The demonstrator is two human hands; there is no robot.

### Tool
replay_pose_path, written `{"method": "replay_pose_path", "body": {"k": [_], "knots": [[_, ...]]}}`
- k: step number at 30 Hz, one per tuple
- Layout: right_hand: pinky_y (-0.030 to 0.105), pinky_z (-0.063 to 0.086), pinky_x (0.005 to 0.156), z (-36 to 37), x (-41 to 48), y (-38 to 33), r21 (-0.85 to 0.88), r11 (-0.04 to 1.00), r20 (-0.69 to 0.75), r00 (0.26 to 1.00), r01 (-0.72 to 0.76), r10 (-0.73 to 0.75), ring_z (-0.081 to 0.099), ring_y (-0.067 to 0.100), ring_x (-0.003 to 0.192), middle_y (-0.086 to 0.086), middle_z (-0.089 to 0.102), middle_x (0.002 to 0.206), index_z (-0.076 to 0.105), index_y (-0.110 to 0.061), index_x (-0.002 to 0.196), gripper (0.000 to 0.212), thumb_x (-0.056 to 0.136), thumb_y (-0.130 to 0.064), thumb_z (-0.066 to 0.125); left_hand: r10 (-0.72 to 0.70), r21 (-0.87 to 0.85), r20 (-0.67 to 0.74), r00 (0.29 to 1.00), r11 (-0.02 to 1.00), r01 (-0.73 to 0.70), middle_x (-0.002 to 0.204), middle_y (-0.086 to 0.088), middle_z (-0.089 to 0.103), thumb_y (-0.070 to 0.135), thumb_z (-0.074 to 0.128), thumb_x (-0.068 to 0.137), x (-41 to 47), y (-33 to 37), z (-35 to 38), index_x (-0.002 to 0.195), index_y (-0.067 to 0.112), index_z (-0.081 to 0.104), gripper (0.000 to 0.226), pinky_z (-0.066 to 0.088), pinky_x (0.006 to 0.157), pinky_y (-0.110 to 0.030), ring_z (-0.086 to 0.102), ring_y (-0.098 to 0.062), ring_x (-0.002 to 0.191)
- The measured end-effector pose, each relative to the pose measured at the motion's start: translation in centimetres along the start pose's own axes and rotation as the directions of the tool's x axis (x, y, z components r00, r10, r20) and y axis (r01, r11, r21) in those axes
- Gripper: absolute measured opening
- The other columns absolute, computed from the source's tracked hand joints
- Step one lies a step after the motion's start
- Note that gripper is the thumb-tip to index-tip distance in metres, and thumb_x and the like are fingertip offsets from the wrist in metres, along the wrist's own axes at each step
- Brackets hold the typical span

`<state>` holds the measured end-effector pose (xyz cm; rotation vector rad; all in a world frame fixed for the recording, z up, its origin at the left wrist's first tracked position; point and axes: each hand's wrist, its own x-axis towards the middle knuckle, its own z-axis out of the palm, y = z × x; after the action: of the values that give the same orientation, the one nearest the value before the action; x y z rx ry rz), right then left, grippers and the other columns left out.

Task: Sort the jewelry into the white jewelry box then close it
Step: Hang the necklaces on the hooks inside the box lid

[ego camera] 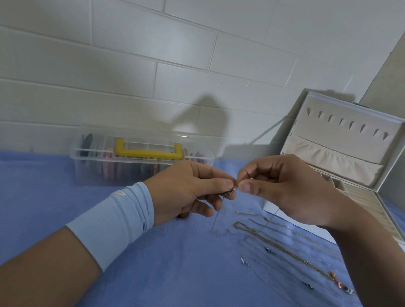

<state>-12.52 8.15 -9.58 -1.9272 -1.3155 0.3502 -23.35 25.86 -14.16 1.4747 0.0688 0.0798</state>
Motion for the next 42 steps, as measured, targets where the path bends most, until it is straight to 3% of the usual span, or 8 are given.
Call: {"method": "replay_pose_path", "body": {"k": [2,7,12,17,21,24,34,42], "knots": [[0.044,0.050,0.076,-0.06,-0.02,0.10,-0.012,1.000,0.001,1.000,-0.005,0.005,0.058,0.022,0.075,0.016,0.073,0.087,0.077,-0.028,0.090,0.023,0.079,-0.047,0.069,0.001,-0.002,-0.004,1.000,1.000,-0.001,0.082,-0.003,0.074,0.010,0.062,0.094,-0.01,0.02,0.00,0.096,0.007,0.073,0.012,0.051,0.050,-0.019,0.061,-0.010,0.058],[0.042,0.043,0.071,-0.22,0.08,0.44,-0.003,1.000,0.000,1.000,-0.003,0.003,0.053,0.028,0.072,0.025,0.069,0.087,0.077,-0.030,0.091,0.025,0.082,-0.054,0.075,-0.004,-0.004,-0.003,1.000,1.000,0.004,0.081,-0.004,0.074,0.010,0.062,0.094,-0.03,0.03,0.00,0.095,0.007,0.074,0.012,0.051,0.050,-0.019,0.060,-0.010,0.058],[0.046,0.044,0.069,-0.32,0.07,0.41,-0.011,1.000,-0.003,1.000,-0.010,0.010,0.054,0.034,0.069,0.025,0.069,0.086,0.077,-0.029,0.090,0.018,0.084,-0.045,0.072,-0.008,-0.008,0.002,1.000,1.000,0.008,0.082,-0.004,0.074,0.012,0.063,0.092,-0.01,0.02,0.02,0.092,0.009,0.074,0.011,0.050,0.050,-0.018,0.061,-0.010,0.058],[0.039,0.040,0.066,-0.17,0.02,0.05,-0.003,1.000,-0.007,1.000,-0.016,0.016,0.049,0.024,0.068,0.022,0.069,0.083,0.077,-0.028,0.089,0.022,0.079,-0.046,0.070,-0.008,-0.002,0.003,1.000,1.000,0.008,0.081,-0.004,0.073,0.011,0.062,0.093,-0.02,0.02,0.02,0.095,0.007,0.074,0.012,0.051,0.050,-0.018,0.061,-0.010,0.058],[0.031,0.039,0.063,-0.26,-0.03,0.13,-0.008,1.000,-0.024,1.000,-0.006,0.006,0.046,0.018,0.066,0.015,0.066,0.074,0.077,-0.026,0.086,0.006,0.087,-0.030,0.073,-0.005,-0.016,0.011,1.000,1.000,0.005,0.080,-0.003,0.073,0.010,0.062,0.093,-0.01,-0.05,0.10,0.092,0.009,0.074,0.012,0.050,0.049,-0.019,0.059,-0.010,0.056],[0.033,0.040,0.066,-0.20,-0.07,-0.04,-0.002,1.000,-0.015,1.000,0.002,-0.003,0.048,0.019,0.069,0.023,0.067,0.081,0.076,-0.025,0.087,0.017,0.081,-0.040,0.071,-0.002,-0.017,0.011,1.000,1.000,0.003,0.079,-0.003,0.073,0.009,0.061,0.094,-0.05,-0.03,0.14,0.090,0.009,0.074,0.013,0.050,0.049,-0.019,0.059,-0.010,0.056],[0.036,0.042,0.068,-0.16,-0.02,0.05,-0.015,1.000,0.002,1.000,-0.018,0.018,0.051,0.020,0.070,0.022,0.069,0.085,0.077,-0.028,0.089,0.014,0.084,-0.041,0.072,0.001,-0.028,0.014,1.000,1.000,0.000,0.081,-0.003,0.073,0.011,0.062,0.093,-0.04,0.02,0.10,0.089,0.011,0.076,0.014,0.050,0.049,-0.019,0.060,-0.010,0.056],[0.018,0.039,0.059,-0.35,-0.11,0.20,-0.043,0.999,0.002,1.000,-0.011,0.011,0.047,0.009,0.061,0.007,0.066,0.068,0.078,-0.025,0.087,0.005,0.089,-0.026,0.073,-0.001,-0.036,0.023,1.000,0.999,0.002,0.081,-0.004,0.073,0.011,0.061,0.094,-0.03,0.04,0.00,0.093,0.009,0.075,0.014,0.051,0.050,-0.019,0.059,-0.010,0.057]]}}
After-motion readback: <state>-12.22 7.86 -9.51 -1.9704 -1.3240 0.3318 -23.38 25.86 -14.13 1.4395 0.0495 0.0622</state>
